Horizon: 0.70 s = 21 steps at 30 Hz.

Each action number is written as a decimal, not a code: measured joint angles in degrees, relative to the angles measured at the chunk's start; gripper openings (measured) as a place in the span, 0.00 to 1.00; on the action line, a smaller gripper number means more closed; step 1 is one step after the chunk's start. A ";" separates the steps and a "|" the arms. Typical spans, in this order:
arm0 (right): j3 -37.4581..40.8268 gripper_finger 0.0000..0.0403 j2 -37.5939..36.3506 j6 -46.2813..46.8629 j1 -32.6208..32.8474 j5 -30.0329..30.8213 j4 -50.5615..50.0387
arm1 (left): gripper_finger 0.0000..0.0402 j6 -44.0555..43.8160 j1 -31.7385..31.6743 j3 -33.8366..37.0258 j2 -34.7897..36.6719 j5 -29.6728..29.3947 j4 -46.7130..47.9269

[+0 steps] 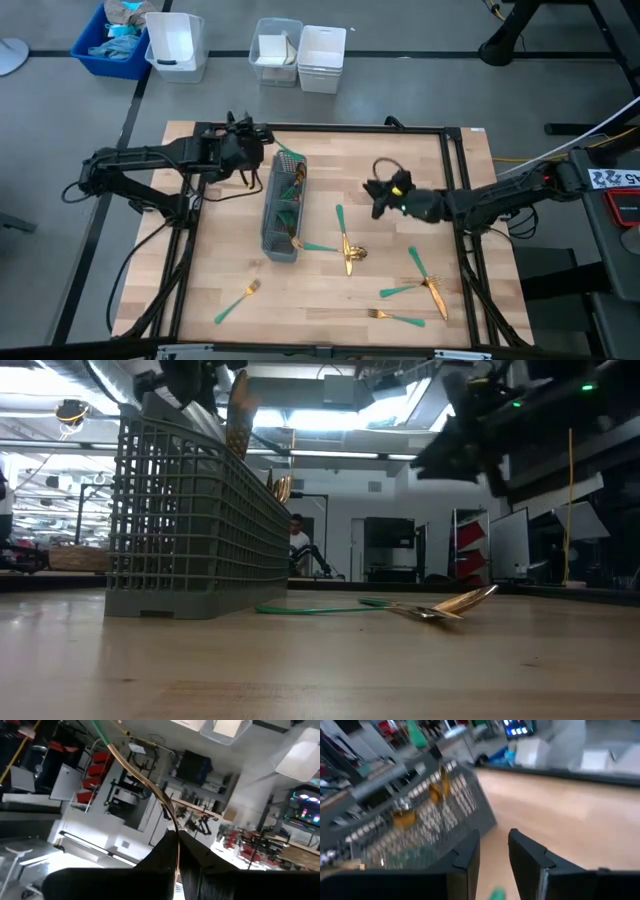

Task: Sort silverware
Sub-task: Put the green fork into the gray silverware rack

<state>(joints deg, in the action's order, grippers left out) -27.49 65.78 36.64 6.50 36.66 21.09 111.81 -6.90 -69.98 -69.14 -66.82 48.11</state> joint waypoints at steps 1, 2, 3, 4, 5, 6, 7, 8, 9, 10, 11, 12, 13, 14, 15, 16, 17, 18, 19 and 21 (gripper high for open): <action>0.00 0.25 0.00 -2.08 -1.77 -2.21 2.01 | 0.00 0.12 -0.51 0.27 -0.24 0.11 -0.25; 0.00 0.25 0.00 -3.79 -3.51 -4.82 3.94 | 0.00 0.20 -0.96 0.59 -0.69 0.16 -0.25; 0.00 0.25 0.00 -5.08 -5.24 -7.45 5.71 | 0.00 0.24 -1.34 0.92 -1.00 0.21 -0.44; 0.00 0.25 0.00 -6.00 -6.87 -9.80 7.20 | 0.00 0.39 -1.79 1.26 -1.34 0.23 -0.60; 0.00 0.25 0.00 -6.97 -8.54 -11.87 8.62 | 0.00 1.00 -2.30 1.61 -1.60 0.23 -0.58; 0.00 0.25 0.00 -7.29 -10.10 -13.66 9.83 | 0.00 1.18 -2.76 2.01 -1.63 0.25 -0.63; 0.00 0.25 0.00 -7.56 -11.64 -15.32 10.80 | 0.00 1.42 -3.09 2.38 -1.64 0.31 -0.65; 0.00 0.25 0.00 -8.32 -13.10 -16.96 11.83 | 0.00 1.64 -3.39 2.58 -1.67 0.27 -0.65; 0.00 0.25 0.00 -8.86 -14.45 -18.69 12.72 | 0.00 1.60 -3.67 2.63 -1.71 0.26 -0.67; -0.02 0.25 0.00 -9.82 -15.83 -20.57 13.51 | 0.00 1.13 -3.89 2.65 -1.71 0.25 -0.70; -0.19 0.25 0.00 -10.73 -17.11 -22.55 13.88 | 0.00 0.23 -4.08 2.65 -1.71 0.25 -0.80; -0.61 0.25 0.00 -11.77 -18.27 -24.46 14.01 | 0.00 -0.68 -4.20 2.65 -1.71 0.27 -0.86; -1.11 0.25 0.02 -13.08 -19.39 -26.52 14.28 | 0.00 -1.39 -4.28 2.65 -1.71 0.25 -0.85; -1.64 0.25 0.02 -14.57 -20.45 -28.45 14.60 | 0.00 -1.71 -4.32 2.65 -1.71 0.25 -0.87; -2.26 0.25 0.02 -16.12 -21.38 -30.33 14.94 | 0.00 -1.75 -4.32 2.65 -1.72 0.25 -0.97; -3.02 0.25 0.02 -17.61 -22.16 -32.21 14.92 | 0.00 -1.77 -4.32 2.65 -1.73 0.27 -1.11; -3.69 0.25 0.02 -19.03 -22.95 -33.88 14.89 | 0.00 -1.86 -4.31 2.65 -1.73 0.27 -1.28; -4.49 0.25 0.04 -20.23 -23.69 -35.50 14.82 | 0.00 -1.86 -4.30 2.65 -1.73 0.25 -1.35; -5.42 0.25 0.23 -21.11 -24.33 -37.08 14.86 | 0.00 -1.86 -4.30 2.65 -1.73 0.27 -1.30; -7.30 0.25 0.86 -22.23 -25.65 -40.36 14.92 | 0.00 -1.86 -4.30 2.65 -1.73 0.25 -1.36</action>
<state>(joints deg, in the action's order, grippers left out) -34.78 66.64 14.40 -19.15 -3.69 36.01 109.95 -11.20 -67.33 -70.87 -66.57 46.74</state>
